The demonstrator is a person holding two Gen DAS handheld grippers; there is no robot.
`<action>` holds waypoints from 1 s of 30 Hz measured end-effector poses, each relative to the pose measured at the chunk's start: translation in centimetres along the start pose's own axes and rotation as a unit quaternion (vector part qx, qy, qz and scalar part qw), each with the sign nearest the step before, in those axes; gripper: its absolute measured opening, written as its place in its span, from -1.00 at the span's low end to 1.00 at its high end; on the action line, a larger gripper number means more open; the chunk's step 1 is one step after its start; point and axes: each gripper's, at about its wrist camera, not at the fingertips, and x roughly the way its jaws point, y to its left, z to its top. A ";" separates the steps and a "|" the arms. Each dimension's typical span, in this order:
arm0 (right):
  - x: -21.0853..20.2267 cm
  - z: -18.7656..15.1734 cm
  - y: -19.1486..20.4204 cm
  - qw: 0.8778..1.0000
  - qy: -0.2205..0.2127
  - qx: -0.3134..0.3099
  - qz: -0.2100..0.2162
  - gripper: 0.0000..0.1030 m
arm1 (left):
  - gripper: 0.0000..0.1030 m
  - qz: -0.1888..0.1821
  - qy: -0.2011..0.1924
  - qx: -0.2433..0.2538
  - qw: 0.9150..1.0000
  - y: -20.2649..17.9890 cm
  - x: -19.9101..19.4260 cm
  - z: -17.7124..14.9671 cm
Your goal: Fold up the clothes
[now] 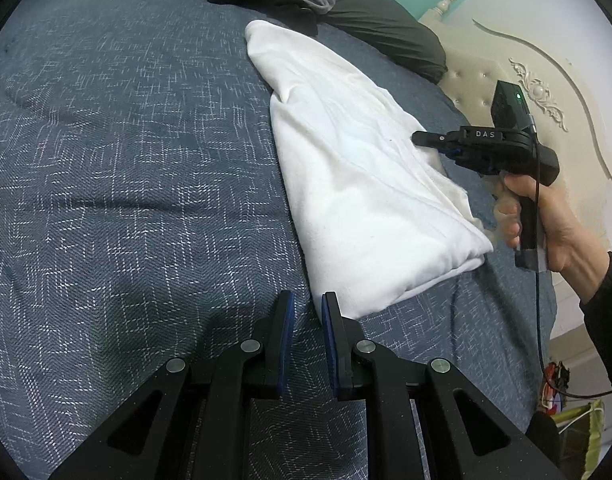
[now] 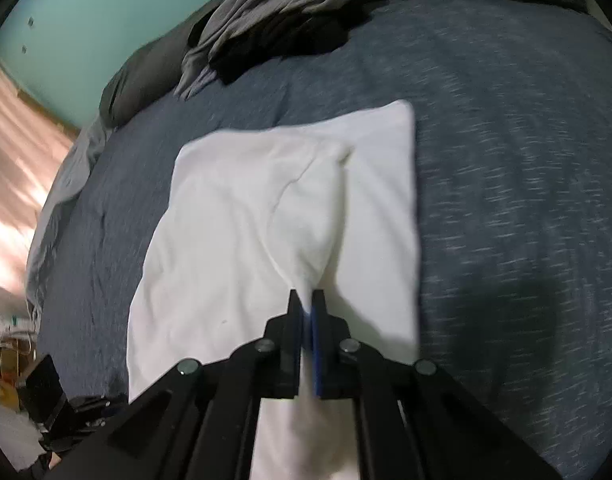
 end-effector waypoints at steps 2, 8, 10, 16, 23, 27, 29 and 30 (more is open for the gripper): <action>-0.2 -0.1 -0.7 1.000 -0.005 0.012 0.004 -0.94 | -0.71 0.000 0.000 0.000 1.000 -0.1 0.1 0.0; -1.0 -0.4 -2.5 0.996 -0.018 0.058 0.061 -0.89 | -0.71 0.000 0.001 0.000 1.000 0.2 0.0 0.0; -1.5 -0.9 -2.6 0.996 -0.012 0.071 0.058 -0.84 | -0.71 0.000 0.002 -0.001 1.000 0.3 0.0 0.0; -3.6 -3.4 -0.2 0.999 0.020 0.019 0.037 -0.37 | -0.71 0.001 0.003 -0.001 1.000 0.1 0.0 0.1; -3.9 -6.3 0.1 0.999 0.039 0.010 0.018 -0.73 | -0.71 0.004 0.003 0.001 1.000 0.0 0.0 0.1; -5.0 -6.4 -1.7 0.999 0.014 0.036 0.028 -0.87 | -0.71 0.005 0.003 0.002 1.000 -0.2 0.2 0.2; -5.5 -6.1 -2.5 0.999 0.006 0.041 0.019 -0.88 | -0.71 0.004 0.003 0.002 1.000 -0.1 0.2 0.2; -5.6 -5.9 -2.9 0.999 0.006 0.045 0.018 -0.88 | -0.71 0.004 0.004 0.002 1.000 -0.1 0.2 0.2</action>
